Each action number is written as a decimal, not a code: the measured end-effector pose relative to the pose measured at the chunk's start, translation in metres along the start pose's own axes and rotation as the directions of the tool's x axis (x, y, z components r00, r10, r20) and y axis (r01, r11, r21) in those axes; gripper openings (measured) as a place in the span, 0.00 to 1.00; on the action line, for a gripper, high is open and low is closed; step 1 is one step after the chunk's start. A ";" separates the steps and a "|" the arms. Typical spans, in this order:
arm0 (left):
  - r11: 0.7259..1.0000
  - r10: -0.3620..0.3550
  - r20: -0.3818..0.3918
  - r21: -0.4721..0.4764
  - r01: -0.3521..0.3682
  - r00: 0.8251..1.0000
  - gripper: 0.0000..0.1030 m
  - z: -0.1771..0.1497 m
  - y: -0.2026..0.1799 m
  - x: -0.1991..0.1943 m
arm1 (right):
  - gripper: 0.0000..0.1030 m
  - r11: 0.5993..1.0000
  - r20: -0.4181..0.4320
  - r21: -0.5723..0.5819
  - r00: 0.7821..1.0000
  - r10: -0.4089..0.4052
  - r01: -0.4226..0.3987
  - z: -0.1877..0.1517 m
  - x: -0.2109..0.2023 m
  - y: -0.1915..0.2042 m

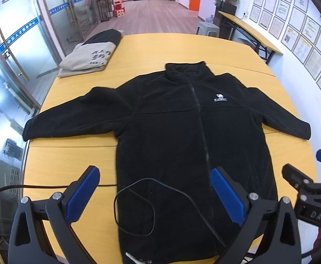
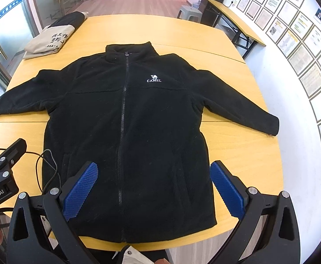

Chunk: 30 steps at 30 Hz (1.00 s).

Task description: Fold clothes

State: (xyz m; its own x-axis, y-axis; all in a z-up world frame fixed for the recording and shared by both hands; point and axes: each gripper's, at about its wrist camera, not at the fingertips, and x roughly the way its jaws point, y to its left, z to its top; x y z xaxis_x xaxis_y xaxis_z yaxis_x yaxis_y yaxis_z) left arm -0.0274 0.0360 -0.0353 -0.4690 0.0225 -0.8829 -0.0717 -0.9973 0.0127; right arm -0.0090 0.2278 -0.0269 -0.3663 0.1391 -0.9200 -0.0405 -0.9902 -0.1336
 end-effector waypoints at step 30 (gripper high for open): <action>0.993 0.047 -0.005 -0.112 -0.047 0.999 1.00 0.054 -0.049 0.069 | 1.00 0.989 0.014 -0.107 0.994 0.105 -0.103 0.084 0.090 -0.053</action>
State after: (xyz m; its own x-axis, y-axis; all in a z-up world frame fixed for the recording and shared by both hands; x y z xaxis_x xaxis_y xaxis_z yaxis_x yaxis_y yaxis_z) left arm -0.1038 0.0900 -0.0719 -0.4677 -0.0249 -0.8836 0.0496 -0.9988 0.0019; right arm -0.1177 0.2922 -0.0716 -0.3818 0.0337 -0.9236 0.0970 -0.9924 -0.0763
